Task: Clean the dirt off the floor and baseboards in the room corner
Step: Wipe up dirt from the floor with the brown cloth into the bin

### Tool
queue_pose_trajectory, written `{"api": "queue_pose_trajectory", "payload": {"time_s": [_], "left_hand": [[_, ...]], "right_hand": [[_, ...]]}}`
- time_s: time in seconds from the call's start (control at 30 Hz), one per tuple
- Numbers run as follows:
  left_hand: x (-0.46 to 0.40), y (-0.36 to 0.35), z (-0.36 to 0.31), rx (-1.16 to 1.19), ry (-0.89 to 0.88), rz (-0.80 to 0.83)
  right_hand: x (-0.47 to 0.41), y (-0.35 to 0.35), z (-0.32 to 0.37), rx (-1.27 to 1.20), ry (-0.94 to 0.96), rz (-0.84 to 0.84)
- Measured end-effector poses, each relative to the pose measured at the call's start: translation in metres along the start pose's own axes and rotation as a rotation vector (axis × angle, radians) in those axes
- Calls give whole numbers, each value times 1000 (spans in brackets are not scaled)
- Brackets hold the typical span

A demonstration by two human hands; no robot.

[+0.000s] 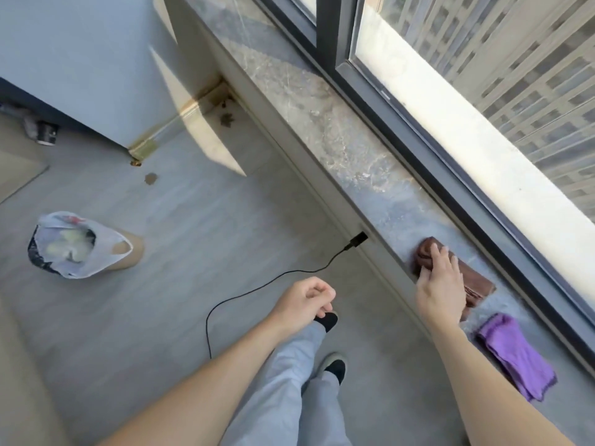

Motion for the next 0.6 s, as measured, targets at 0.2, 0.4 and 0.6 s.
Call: {"api": "queue_pose_trajectory", "payload": {"time_s": [0.2,0.4,0.6], "left_hand": [[54,3,0,83,-83,-41],[139,27,-30,203,-290,-174],[239,48,-39,289,-416,25]], "right_hand": [[52,30,32,-968,-227,146],[141,85,102,-1430,-266,179],[198,136,200,-1391,-4,381]]}}
Point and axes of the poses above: each hand's wrist, its own x-axis away from the middle knuckle, its own y-axis out of the back of the hand, z = x × y, the point moved 5 cm from there along -x, towards the middle knuckle, and after that the axes turned 9 degrees about y, right-handed, at the moved point
